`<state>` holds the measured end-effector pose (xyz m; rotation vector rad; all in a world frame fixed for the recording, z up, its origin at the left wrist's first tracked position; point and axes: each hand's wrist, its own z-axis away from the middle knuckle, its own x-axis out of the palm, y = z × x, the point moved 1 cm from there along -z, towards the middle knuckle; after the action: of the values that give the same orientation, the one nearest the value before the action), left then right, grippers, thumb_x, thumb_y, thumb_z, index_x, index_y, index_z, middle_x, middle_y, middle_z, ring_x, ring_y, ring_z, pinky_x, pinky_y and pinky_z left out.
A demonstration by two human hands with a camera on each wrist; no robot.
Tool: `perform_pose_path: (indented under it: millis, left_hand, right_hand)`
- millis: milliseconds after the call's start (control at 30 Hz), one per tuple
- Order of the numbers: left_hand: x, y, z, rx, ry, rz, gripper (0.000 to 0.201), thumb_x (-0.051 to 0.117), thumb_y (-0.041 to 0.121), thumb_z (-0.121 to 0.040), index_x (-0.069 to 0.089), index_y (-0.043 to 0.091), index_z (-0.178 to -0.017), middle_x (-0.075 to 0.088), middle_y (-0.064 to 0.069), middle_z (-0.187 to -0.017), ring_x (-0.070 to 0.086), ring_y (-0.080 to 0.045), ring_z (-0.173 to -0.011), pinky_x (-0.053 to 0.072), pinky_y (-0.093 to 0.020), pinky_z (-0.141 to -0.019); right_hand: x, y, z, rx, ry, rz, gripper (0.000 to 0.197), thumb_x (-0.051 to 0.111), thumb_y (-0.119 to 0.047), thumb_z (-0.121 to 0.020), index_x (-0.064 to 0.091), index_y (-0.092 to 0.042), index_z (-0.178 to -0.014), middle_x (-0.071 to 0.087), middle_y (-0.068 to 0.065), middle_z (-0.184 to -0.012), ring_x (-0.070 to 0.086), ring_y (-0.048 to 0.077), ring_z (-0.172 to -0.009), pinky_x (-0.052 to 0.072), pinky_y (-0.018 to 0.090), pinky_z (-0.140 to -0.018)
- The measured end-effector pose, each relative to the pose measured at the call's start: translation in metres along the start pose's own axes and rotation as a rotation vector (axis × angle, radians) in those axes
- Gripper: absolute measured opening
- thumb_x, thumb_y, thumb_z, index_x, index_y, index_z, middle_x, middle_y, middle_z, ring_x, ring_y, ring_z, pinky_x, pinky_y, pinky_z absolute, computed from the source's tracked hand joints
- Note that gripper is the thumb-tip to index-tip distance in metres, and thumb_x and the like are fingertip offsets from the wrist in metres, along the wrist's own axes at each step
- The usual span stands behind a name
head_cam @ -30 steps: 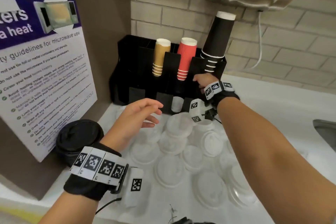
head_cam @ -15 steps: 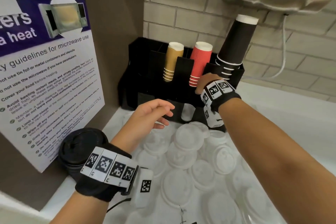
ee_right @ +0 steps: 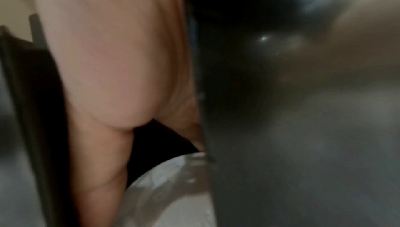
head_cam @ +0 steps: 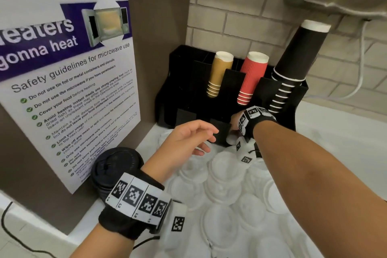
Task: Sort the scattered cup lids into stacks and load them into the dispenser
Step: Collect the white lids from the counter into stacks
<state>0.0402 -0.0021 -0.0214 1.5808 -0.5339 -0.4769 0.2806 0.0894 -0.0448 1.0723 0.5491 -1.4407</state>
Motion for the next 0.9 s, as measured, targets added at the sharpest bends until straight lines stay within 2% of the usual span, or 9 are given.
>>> perform_pose_path:
  millis: [133, 267, 367, 433, 500, 600, 700, 767, 900]
  left_hand:
    - [-0.003, 0.001, 0.001, 0.003, 0.002, -0.009, 0.018, 0.053, 0.019, -0.098, 0.07, 0.025, -0.096, 0.07, 0.008, -0.085, 0.066, -0.011, -0.077, 0.053, -0.025, -0.075]
    - [-0.004, 0.002, 0.002, 0.014, -0.005, -0.018, 0.018, 0.052, 0.019, -0.098, 0.07, 0.025, -0.097, 0.07, 0.008, -0.086, 0.066, -0.011, -0.078, 0.054, -0.026, -0.076]
    - [-0.005, 0.003, 0.002, 0.025, -0.002, -0.02, 0.019, 0.052, 0.018, -0.098, 0.07, 0.025, -0.097, 0.071, 0.008, -0.086, 0.067, -0.01, -0.078, 0.054, -0.024, -0.074]
    - [-0.005, 0.003, 0.002, 0.028, 0.011, -0.013, 0.019, 0.052, 0.018, -0.098, 0.07, 0.025, -0.096, 0.071, 0.007, -0.087, 0.067, -0.011, -0.078, 0.054, -0.024, -0.074]
    - [-0.005, 0.003, 0.001, 0.034, 0.041, 0.007, 0.02, 0.053, 0.018, -0.098, 0.071, 0.026, -0.095, 0.071, 0.007, -0.089, 0.067, -0.011, -0.079, 0.055, -0.023, -0.073]
    - [-0.004, 0.002, 0.0, 0.048, 0.127, 0.039, 0.018, 0.055, 0.02, -0.097, 0.07, 0.029, -0.097, 0.069, 0.005, -0.1, 0.067, -0.011, -0.09, 0.055, -0.021, -0.073]
    - [0.0, -0.002, -0.004, 0.037, 0.25, 0.081, 0.018, 0.056, 0.024, -0.097, 0.062, 0.03, -0.112, 0.063, 0.008, -0.11, 0.063, -0.011, -0.104, 0.053, -0.024, -0.078]
    - [0.005, -0.003, -0.009, 0.011, 0.311, 0.115, 0.029, 0.057, 0.029, -0.096, 0.053, 0.03, -0.124, 0.058, 0.01, -0.116, 0.059, -0.009, -0.108, 0.051, -0.025, -0.083]
    - [0.017, 0.002, -0.015, -0.116, 0.274, 0.386, 0.06, 0.061, 0.044, -0.089, 0.036, 0.03, -0.142, 0.05, 0.0, -0.134, 0.052, -0.022, -0.121, 0.045, -0.039, -0.096]
  right_hand:
    - [0.002, 0.001, -0.005, 0.068, 0.024, 0.027, 0.043, 0.067, -0.061, -0.05, 0.062, -0.021, -0.066, 0.066, -0.005, -0.058, 0.065, 0.017, -0.067, 0.056, 0.032, -0.074]
    - [-0.001, 0.005, 0.0, 0.068, 0.075, 0.04, 0.038, 0.076, -0.054, -0.058, 0.057, -0.021, -0.06, 0.057, -0.009, -0.04, 0.058, 0.011, -0.054, 0.052, 0.024, -0.057]
    - [-0.007, 0.007, 0.007, 0.033, 0.14, 0.066, 0.024, 0.073, -0.042, -0.078, 0.059, -0.023, -0.08, 0.059, -0.006, -0.066, 0.057, 0.015, -0.07, 0.056, 0.029, -0.073]
    - [-0.01, 0.01, 0.009, 0.009, 0.2, -0.022, 0.03, 0.069, -0.029, -0.086, 0.064, -0.01, -0.109, 0.065, 0.012, -0.103, 0.056, 0.025, -0.094, 0.04, 0.02, -0.059]
    - [-0.018, 0.013, 0.016, 0.009, 0.267, -0.048, 0.043, 0.067, -0.02, -0.088, 0.057, 0.0, -0.124, 0.055, 0.02, -0.129, 0.052, 0.035, -0.118, 0.027, 0.025, -0.055]
    - [-0.036, 0.026, 0.035, 0.024, 0.37, -0.162, 0.043, 0.065, -0.018, -0.088, 0.056, 0.0, -0.126, 0.055, 0.02, -0.13, 0.052, 0.036, -0.12, 0.03, 0.023, -0.058]
    - [-0.056, 0.037, 0.071, 0.019, 0.381, -0.328, 0.031, 0.057, -0.021, -0.094, 0.061, 0.005, -0.11, 0.059, 0.015, -0.092, 0.058, 0.025, -0.081, 0.026, 0.017, -0.048]
    - [-0.065, 0.041, 0.093, -0.041, 0.399, -0.443, 0.023, 0.053, -0.025, -0.096, 0.061, -0.003, -0.094, 0.059, 0.008, -0.083, 0.054, 0.017, -0.067, 0.035, 0.018, -0.05]
    - [-0.054, 0.029, 0.135, -0.463, 0.24, -1.054, 0.017, 0.057, -0.014, -0.095, 0.06, -0.009, -0.111, 0.068, 0.012, -0.107, 0.068, 0.019, -0.095, 0.057, 0.026, -0.081]
